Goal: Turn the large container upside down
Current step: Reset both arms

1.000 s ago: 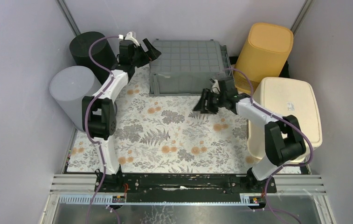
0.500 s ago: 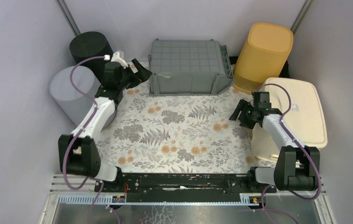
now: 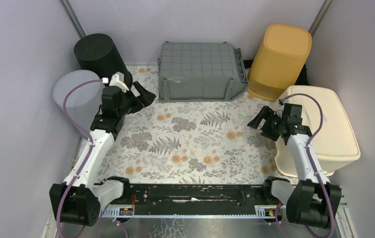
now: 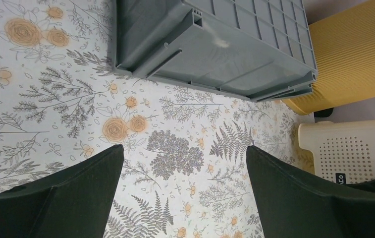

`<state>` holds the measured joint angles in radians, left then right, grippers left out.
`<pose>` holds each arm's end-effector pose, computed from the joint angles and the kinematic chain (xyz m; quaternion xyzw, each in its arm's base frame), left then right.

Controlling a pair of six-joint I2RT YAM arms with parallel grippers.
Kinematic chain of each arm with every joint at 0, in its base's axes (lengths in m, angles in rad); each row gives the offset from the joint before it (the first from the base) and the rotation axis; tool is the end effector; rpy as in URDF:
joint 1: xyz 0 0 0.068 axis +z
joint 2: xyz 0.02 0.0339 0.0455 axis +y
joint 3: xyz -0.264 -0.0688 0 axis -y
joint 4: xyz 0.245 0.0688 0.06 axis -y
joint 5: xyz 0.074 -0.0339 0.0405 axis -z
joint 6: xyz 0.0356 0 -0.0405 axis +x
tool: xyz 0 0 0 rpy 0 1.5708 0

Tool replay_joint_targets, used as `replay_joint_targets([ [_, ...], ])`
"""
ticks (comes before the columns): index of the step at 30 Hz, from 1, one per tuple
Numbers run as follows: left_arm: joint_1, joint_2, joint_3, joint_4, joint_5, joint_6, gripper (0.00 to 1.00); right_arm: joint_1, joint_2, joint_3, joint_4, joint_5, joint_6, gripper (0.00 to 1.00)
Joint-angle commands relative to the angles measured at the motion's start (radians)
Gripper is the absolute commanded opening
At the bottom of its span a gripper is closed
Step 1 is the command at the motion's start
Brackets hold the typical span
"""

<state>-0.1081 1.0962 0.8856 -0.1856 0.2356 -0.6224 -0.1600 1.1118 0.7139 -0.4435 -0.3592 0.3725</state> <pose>0.2493 -0.0354 0.3139 -0.1473 0.8161 -0.2879 0.4790 0.2228 -0.0233 0.2305 0.1804 0.9036 0.2032 0.3313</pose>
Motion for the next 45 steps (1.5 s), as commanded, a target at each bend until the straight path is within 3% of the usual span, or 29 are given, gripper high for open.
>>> replay_joint_targets([
  [1,-0.006,-0.047,0.002,-0.045,-0.048,0.046,1.0,-0.047,-0.126,0.019,0.045,-0.031,0.043,0.93],
  [4,-0.007,-0.088,-0.02,-0.045,-0.111,0.063,1.0,-0.047,-0.164,0.031,0.08,-0.027,0.049,1.0],
  [10,-0.007,-0.126,-0.096,-0.013,-0.276,0.133,1.0,-0.019,-0.176,0.017,0.224,-0.005,0.04,0.99],
  [15,-0.006,-0.11,-0.175,0.066,-0.355,0.171,1.0,0.117,-0.178,0.006,0.333,0.164,-0.03,0.99],
  [19,-0.006,-0.15,-0.26,0.17,-0.4,0.214,1.0,0.177,-0.131,-0.026,0.432,0.254,-0.088,1.0],
  [29,-0.005,-0.208,-0.433,0.427,-0.522,0.349,1.0,0.226,-0.095,-0.213,0.779,0.311,-0.147,0.99],
  [34,-0.006,-0.143,-0.492,0.579,-0.585,0.412,1.0,0.227,-0.055,-0.27,0.888,0.38,-0.19,0.99],
  [39,-0.005,-0.034,-0.536,0.743,-0.469,0.526,1.0,0.227,0.003,-0.33,1.051,0.397,-0.188,1.0],
  [45,-0.006,0.072,-0.584,0.922,-0.502,0.576,1.0,0.228,0.058,-0.381,1.181,0.459,-0.202,0.99],
])
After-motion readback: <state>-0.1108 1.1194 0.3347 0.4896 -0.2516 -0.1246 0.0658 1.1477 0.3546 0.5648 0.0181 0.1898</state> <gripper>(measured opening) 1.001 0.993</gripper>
